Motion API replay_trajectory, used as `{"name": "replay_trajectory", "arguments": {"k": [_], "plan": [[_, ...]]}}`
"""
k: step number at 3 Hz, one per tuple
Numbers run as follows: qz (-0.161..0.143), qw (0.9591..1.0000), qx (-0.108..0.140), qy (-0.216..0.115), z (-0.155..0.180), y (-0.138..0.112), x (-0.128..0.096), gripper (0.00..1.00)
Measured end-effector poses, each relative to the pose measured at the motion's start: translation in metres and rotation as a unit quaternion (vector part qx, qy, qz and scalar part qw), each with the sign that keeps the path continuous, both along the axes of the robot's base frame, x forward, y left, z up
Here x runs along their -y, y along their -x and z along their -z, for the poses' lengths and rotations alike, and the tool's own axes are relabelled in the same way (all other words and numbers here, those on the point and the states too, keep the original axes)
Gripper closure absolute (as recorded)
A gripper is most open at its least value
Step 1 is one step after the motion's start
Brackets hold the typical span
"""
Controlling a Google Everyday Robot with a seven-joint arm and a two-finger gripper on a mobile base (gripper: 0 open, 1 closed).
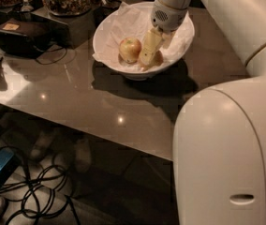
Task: Pick apple from white bowl
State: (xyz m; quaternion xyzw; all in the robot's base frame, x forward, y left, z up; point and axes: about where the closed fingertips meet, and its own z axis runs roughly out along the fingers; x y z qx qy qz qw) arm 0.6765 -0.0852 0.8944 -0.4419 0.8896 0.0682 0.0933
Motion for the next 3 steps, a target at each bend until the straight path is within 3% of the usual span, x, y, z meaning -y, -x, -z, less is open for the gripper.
{"name": "replay_trajectory", "arguments": {"k": [3], "plan": [[0.002, 0.9999, -0.010, 0.003, 0.0128, -0.0065, 0.0016, 0.30]]}}
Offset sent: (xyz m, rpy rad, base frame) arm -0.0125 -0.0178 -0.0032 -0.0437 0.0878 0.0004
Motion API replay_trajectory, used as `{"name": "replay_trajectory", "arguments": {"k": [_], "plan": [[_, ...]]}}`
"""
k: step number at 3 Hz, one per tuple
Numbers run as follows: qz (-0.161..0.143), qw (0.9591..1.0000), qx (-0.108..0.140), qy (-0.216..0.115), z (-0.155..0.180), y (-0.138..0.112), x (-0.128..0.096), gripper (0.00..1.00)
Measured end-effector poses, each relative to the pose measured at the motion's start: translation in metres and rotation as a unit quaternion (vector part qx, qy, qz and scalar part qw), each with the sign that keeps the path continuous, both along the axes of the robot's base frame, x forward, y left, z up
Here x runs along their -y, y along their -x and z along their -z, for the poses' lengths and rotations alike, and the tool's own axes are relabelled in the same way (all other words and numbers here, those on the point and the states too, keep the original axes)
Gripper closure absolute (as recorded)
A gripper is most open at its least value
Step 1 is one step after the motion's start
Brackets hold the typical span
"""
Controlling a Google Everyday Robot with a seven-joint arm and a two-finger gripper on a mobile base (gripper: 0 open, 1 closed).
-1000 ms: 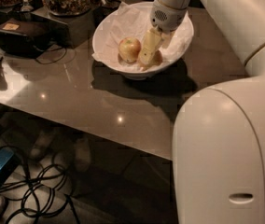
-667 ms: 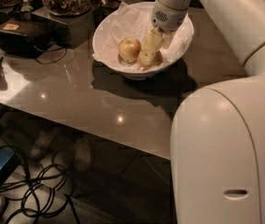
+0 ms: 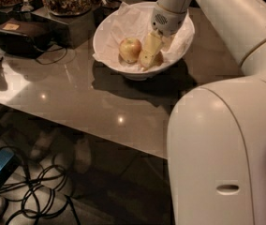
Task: Pick apple from white bowl
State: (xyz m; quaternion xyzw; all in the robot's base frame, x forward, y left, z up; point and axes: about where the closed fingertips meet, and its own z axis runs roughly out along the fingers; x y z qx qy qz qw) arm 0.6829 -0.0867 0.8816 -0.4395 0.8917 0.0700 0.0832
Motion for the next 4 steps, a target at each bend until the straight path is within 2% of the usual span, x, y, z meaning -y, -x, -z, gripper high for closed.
{"name": "replay_trajectory", "arguments": {"k": [2, 3, 4], "plan": [[-0.009, 0.9997, -0.024, -0.001, 0.018, 0.009, -0.008, 0.28], [-0.014, 0.9996, -0.024, 0.001, 0.026, 0.013, -0.009, 0.47], [-0.013, 0.9998, -0.017, -0.003, 0.028, 0.007, -0.012, 0.70]]}}
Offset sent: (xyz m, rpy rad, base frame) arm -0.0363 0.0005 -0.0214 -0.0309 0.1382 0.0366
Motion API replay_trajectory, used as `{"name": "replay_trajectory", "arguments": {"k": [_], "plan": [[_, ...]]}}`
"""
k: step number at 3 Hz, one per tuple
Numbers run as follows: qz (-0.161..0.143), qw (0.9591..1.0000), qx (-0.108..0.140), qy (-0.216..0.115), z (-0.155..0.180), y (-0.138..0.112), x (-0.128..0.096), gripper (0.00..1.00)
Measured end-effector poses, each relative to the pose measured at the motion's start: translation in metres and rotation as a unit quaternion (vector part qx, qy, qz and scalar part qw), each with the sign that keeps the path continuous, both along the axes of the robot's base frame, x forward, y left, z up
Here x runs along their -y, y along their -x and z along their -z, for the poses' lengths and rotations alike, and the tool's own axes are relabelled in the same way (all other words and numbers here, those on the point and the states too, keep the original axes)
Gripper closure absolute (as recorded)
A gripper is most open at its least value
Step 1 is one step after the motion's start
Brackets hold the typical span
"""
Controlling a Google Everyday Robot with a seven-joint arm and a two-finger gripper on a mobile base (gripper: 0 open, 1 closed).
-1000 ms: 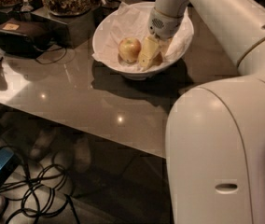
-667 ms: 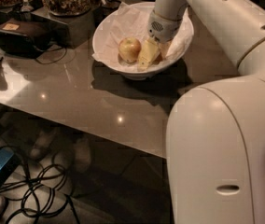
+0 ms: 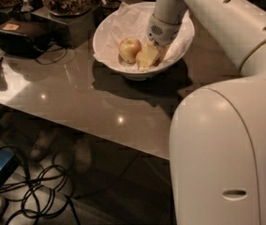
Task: Pick apple from white bowl
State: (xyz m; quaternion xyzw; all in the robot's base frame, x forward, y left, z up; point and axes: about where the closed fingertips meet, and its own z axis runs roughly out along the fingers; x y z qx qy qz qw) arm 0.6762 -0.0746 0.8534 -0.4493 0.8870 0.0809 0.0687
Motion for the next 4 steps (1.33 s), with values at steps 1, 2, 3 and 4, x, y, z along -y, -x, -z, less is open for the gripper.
{"name": "replay_trajectory", "arguments": {"k": [1, 2, 3, 4], "plan": [[0.000, 1.0000, 0.000, 0.000, 0.000, 0.000, 0.000, 0.93], [-0.006, 0.9997, 0.025, -0.006, -0.016, 0.009, 0.001, 1.00], [-0.017, 0.9978, 0.057, -0.030, -0.046, 0.038, 0.006, 1.00], [-0.029, 0.9957, 0.073, -0.049, -0.068, 0.061, 0.010, 1.00]]}}
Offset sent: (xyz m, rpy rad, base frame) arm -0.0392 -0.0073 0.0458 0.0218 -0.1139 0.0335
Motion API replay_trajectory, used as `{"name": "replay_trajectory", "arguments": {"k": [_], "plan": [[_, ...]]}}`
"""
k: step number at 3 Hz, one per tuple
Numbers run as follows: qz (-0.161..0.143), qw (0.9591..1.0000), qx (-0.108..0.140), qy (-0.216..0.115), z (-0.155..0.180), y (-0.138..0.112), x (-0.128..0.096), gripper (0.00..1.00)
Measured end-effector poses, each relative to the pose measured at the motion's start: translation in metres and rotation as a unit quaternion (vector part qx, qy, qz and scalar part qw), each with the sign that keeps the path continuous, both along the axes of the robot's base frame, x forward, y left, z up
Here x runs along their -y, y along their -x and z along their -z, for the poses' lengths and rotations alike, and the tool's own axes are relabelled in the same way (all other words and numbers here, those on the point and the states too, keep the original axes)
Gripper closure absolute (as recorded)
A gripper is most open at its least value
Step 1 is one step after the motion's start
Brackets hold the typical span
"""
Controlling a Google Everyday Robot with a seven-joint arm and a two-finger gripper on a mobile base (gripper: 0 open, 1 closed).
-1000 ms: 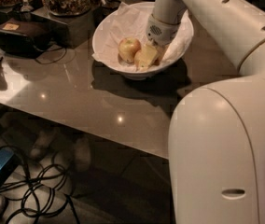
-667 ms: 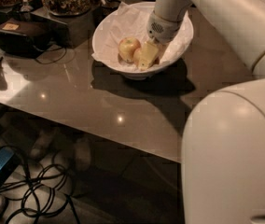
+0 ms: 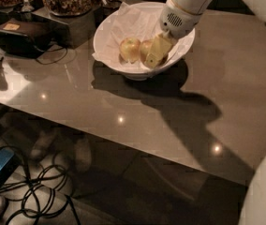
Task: Pick apple from white bowl
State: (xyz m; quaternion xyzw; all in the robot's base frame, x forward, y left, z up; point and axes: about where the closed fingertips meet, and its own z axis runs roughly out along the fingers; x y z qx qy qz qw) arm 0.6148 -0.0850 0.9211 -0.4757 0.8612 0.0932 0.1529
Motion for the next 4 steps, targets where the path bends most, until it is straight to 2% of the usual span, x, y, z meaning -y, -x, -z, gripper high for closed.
{"name": "replay_trajectory", "arguments": {"k": [1, 2, 3, 4], "plan": [[-0.013, 0.9999, 0.002, -0.010, -0.010, 0.009, -0.002, 1.00], [-0.062, 0.9975, 0.023, -0.023, -0.041, 0.036, -0.010, 1.00], [-0.113, 0.9920, 0.049, -0.025, -0.073, 0.063, -0.022, 1.00], [-0.113, 0.9918, 0.053, -0.026, -0.074, 0.062, -0.024, 1.00]]}}
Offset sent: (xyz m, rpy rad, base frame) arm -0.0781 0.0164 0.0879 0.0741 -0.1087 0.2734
